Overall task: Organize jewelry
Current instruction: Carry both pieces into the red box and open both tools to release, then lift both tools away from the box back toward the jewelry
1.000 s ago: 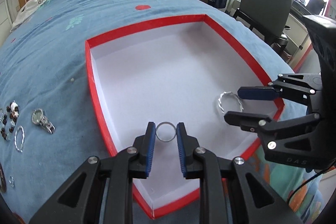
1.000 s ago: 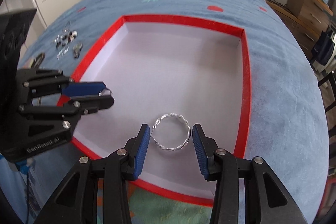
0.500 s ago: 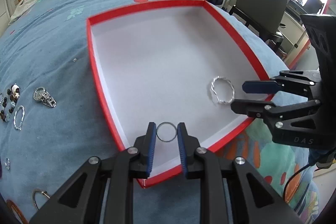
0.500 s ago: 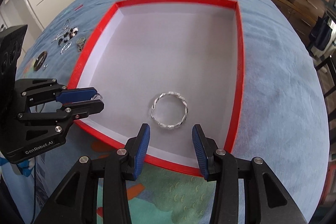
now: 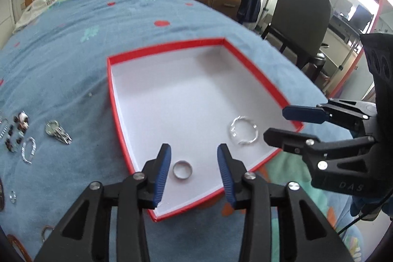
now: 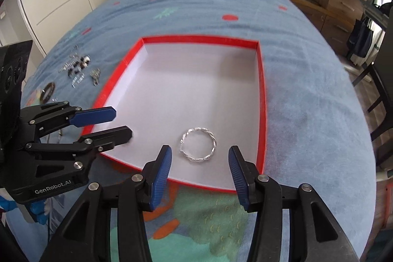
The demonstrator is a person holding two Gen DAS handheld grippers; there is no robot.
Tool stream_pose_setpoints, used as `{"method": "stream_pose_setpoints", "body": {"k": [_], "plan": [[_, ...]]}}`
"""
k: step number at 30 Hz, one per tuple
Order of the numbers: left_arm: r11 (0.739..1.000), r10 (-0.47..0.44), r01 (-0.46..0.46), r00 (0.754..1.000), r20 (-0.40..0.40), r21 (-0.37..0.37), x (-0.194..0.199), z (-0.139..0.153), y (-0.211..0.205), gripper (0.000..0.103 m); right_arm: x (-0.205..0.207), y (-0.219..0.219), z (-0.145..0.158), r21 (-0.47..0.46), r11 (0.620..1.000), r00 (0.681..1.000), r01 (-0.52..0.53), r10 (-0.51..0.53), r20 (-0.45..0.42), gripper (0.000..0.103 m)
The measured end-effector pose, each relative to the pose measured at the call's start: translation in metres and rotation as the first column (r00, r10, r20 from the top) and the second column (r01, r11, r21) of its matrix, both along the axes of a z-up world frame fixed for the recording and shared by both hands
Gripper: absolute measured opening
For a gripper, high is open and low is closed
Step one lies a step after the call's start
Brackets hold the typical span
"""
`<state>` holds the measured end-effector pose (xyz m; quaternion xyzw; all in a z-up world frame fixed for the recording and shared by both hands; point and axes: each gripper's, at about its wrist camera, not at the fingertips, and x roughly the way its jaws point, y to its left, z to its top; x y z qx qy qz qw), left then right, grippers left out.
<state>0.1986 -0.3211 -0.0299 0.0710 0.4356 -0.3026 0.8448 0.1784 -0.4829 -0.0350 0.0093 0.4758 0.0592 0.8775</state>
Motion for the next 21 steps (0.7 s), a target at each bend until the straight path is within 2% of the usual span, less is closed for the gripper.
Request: {"method": "stream_pose_setpoints", "body": {"k": [3,7,13,21], "plan": [[1.0,0.005,-0.004,0.999,0.033,-0.021,-0.01,0.019,0.007,0.039,-0.008,0.004,0.016,-0.002,1.0,0.999,0.009,-0.009,0.036,0.05],[0.999,0.014,-0.011,0.998,0.067,-0.046,-0.025,0.043,0.024,0.041,-0.023,0.011,0.04,0.014,1.0,0.996,0.02,-0.021,0.089,0.056],[0.998,0.042,-0.037,0.995,0.094,-0.06,-0.05,0.073,0.066,0.048,-0.053,0.032,0.072,0.03,0.999,0.987,0.021,-0.025,0.16,0.058],[0.99,0.11,-0.097,0.985,0.135,-0.1,-0.085,0.105,0.133,0.05,-0.095,0.064,0.1,0.05,0.999,0.975,0.014,-0.025,0.221,0.06]]}}
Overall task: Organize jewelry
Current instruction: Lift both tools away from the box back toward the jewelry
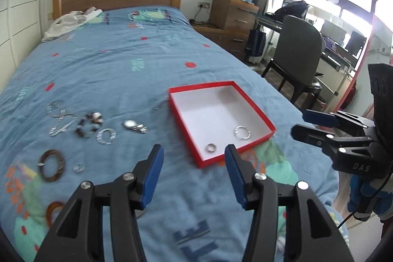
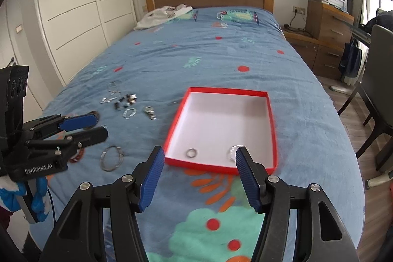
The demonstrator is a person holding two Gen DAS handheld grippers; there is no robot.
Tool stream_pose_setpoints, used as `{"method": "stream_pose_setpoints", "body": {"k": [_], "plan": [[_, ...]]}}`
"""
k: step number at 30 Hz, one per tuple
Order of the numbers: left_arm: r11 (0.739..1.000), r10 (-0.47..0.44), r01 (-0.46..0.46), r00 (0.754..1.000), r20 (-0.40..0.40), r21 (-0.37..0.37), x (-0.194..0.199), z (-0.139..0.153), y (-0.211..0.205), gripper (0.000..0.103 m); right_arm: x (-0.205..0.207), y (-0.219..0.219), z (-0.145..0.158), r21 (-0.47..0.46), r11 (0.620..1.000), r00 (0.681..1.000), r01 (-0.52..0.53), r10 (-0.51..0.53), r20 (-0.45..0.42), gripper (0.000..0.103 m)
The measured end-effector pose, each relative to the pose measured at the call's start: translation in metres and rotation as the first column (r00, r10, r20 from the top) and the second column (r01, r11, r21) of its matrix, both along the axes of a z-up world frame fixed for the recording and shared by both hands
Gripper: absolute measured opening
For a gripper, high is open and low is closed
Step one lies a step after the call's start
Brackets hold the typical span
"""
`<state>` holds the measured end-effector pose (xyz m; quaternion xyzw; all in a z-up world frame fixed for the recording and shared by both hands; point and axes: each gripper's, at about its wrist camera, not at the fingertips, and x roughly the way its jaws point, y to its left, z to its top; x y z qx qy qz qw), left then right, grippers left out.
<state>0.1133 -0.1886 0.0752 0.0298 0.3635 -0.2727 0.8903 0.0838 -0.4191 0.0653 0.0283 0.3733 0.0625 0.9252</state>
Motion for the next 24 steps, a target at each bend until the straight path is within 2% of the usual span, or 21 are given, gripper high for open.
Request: {"method": "stream_pose_setpoints", "body": {"k": [8,14,15,17,18,21,23,24], "plan": [[0.995,0.104,-0.104,0.992,0.077,-0.008,-0.031,0.037,0.083,0.051,-0.033,0.041,0.026,0.0,0.999,0.997,-0.032,0.032,0.069,0.06],[0.981,0.192,-0.194,0.975,0.111,0.01,-0.039,0.049,0.149,0.051,-0.046,0.071,0.043,0.001,0.998,0.992,-0.057,0.056,0.109,0.061],[0.978,0.208,-0.21,0.972,0.107,0.01,-0.039,0.048,0.16,0.051,-0.047,0.076,0.045,0.0,0.998,0.992,-0.06,0.06,0.115,0.062],[0.967,0.251,-0.254,0.963,0.101,0.017,-0.037,0.041,0.182,0.053,-0.048,0.086,0.044,0.003,0.998,0.99,-0.066,0.066,0.124,0.071],[0.963,0.267,-0.27,0.959,0.097,0.022,-0.037,0.036,0.19,0.057,-0.048,0.092,0.044,0.005,0.997,0.989,-0.072,0.071,0.127,0.073],[0.952,0.302,-0.304,0.951,0.066,0.03,-0.037,0.013,0.208,0.062,-0.042,0.107,0.036,0.013,0.995,0.988,-0.094,0.092,0.121,0.076],[0.943,0.328,-0.329,0.944,0.031,0.043,-0.034,-0.009,0.218,0.062,-0.036,0.116,0.026,0.02,0.994,0.989,-0.106,0.103,0.107,0.084],[0.941,0.334,-0.335,0.942,0.021,0.049,-0.034,-0.016,0.222,0.063,-0.034,0.12,0.021,0.02,0.994,0.989,-0.108,0.106,0.101,0.085]]}}
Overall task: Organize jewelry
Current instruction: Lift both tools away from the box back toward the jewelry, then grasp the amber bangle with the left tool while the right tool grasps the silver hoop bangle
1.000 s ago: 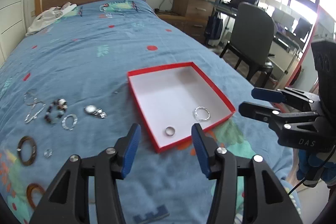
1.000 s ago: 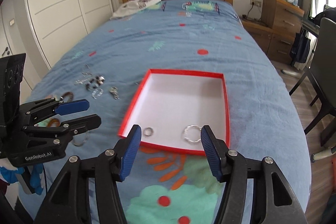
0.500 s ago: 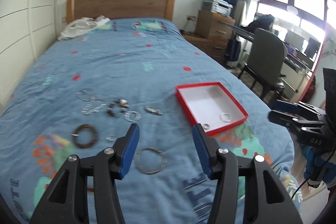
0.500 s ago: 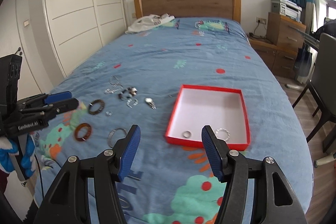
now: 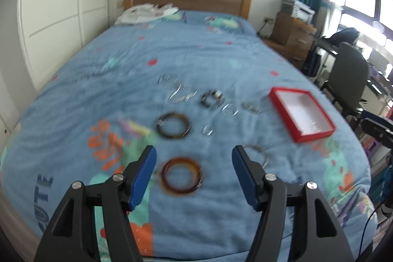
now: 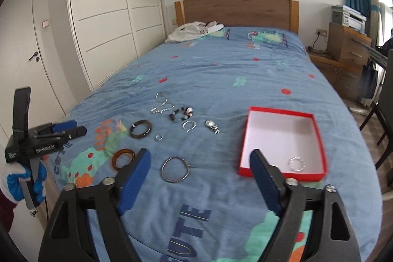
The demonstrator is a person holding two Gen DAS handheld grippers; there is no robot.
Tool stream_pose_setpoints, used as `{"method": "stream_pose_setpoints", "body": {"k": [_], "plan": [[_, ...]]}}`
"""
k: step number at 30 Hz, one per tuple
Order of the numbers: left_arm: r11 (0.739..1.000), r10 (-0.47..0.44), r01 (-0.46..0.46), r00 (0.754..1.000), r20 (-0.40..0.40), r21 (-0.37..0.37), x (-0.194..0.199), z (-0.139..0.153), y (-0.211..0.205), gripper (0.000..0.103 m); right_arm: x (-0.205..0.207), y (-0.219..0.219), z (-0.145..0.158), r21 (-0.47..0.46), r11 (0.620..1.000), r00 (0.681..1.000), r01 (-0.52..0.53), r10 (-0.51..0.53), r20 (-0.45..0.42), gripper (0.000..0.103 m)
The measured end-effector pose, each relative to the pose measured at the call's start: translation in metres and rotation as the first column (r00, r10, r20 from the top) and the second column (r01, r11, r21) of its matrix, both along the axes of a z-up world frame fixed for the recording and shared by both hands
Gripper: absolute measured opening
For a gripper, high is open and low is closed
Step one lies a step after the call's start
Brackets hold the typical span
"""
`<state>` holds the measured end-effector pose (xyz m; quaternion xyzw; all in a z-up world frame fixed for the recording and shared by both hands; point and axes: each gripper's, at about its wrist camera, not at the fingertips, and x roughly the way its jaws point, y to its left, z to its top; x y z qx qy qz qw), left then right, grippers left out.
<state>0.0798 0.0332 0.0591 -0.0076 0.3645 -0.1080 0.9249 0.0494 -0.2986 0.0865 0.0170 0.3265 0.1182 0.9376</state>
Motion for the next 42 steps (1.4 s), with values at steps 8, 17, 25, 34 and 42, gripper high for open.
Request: {"method": "stream_pose_setpoints", "body": {"k": [8,17,25,34,42], "plan": [[1.0,0.014,-0.017,0.989,-0.148,-0.019,0.026,-0.077,0.003,0.064,0.035,0.035,-0.058,-0.002,0.998,0.992,-0.056,0.055,-0.111,0.098],[0.999,-0.029,0.022,0.968,-0.248,-0.031,0.065,-0.124,-0.014,0.064,0.078,0.053,-0.117,-0.023,0.995,0.969,-0.095,0.088,-0.229,0.102],[1.0,-0.008,0.009,0.966,-0.258,0.004,0.081,-0.142,-0.015,0.064,0.103,0.069,-0.148,-0.027,0.988,0.949,-0.15,0.136,-0.283,0.102],[0.998,-0.028,0.015,0.973,-0.23,-0.061,0.08,-0.134,-0.002,0.065,0.12,0.093,-0.167,-0.037,0.981,0.936,-0.188,0.168,-0.31,0.102],[0.999,-0.033,0.027,0.97,-0.241,-0.028,0.082,-0.145,-0.006,0.065,0.125,0.096,-0.181,-0.047,0.983,0.931,-0.176,0.151,-0.332,0.102]]}}
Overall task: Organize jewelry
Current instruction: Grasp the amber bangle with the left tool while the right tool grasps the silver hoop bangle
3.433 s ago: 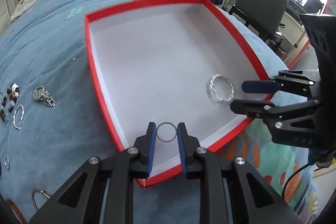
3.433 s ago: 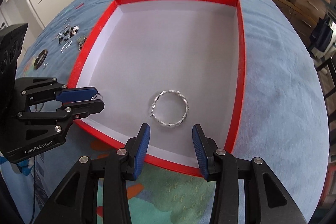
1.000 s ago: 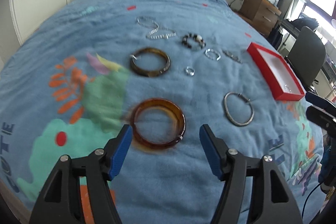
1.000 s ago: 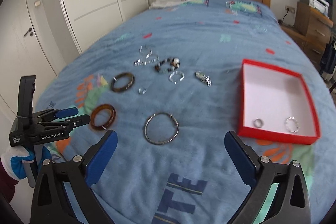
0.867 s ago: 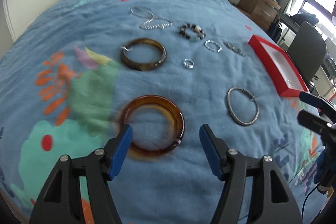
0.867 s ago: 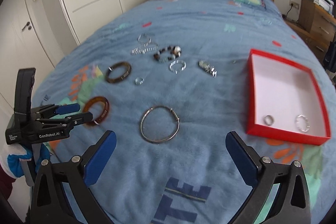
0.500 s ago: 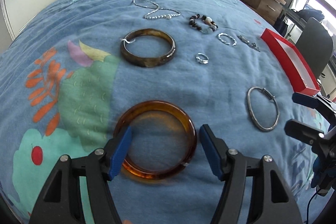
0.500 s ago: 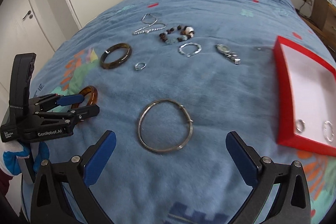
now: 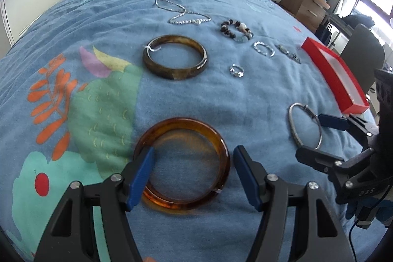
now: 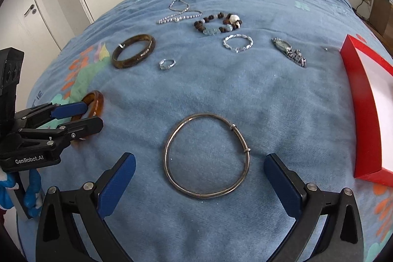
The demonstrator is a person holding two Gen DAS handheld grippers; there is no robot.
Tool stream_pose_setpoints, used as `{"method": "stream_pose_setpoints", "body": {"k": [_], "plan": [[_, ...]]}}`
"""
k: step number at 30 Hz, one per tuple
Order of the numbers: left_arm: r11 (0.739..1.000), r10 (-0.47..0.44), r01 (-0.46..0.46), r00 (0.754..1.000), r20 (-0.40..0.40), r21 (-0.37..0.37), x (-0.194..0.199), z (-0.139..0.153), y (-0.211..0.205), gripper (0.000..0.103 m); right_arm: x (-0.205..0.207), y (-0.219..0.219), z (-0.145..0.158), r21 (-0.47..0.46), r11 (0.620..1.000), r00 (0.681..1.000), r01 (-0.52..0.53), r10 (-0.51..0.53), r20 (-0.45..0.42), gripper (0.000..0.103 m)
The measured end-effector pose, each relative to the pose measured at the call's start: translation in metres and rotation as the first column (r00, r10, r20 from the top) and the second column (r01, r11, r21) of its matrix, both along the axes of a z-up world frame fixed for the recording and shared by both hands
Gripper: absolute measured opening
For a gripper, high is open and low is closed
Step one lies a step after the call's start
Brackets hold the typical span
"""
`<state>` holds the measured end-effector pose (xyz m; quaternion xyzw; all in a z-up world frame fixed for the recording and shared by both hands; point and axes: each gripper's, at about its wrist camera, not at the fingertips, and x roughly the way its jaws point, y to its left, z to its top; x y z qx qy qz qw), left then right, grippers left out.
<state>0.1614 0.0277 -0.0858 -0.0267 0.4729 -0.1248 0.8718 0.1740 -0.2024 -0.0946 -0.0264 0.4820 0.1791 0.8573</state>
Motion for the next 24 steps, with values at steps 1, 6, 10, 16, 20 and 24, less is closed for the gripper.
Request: {"method": "stream_pose_setpoints", "body": {"k": [1,6,10,16,20,24], "plan": [[1.0,-0.001,0.001,1.0,0.0,0.003,0.001,-0.002,-0.001,0.066,0.001,0.001,-0.001,-0.002,1.0,1.0,0.0,0.0,0.0,0.102],[1.0,0.003,-0.003,1.0,-0.001,-0.024,0.006,-0.009,0.004,0.069,0.003,0.004,-0.007,-0.017,1.0,1.0,0.002,-0.002,-0.001,0.103],[1.0,0.008,-0.008,1.0,0.007,-0.023,0.007,-0.009,0.003,0.069,0.003,0.006,-0.008,-0.028,1.0,1.0,0.01,-0.01,0.007,0.1],[1.0,0.008,-0.008,1.0,0.03,-0.015,0.001,-0.005,0.002,0.044,0.003,-0.005,-0.003,-0.029,0.999,0.999,0.039,-0.038,0.027,0.071],[1.0,0.007,-0.006,1.0,0.023,-0.011,0.0,-0.002,0.003,0.016,0.001,-0.005,-0.001,-0.025,0.999,0.999,0.022,-0.021,0.029,0.071],[1.0,-0.007,0.007,1.0,0.027,-0.002,-0.004,0.003,0.0,0.009,-0.002,-0.008,0.002,-0.009,1.0,0.999,0.022,-0.021,0.029,0.07]]}}
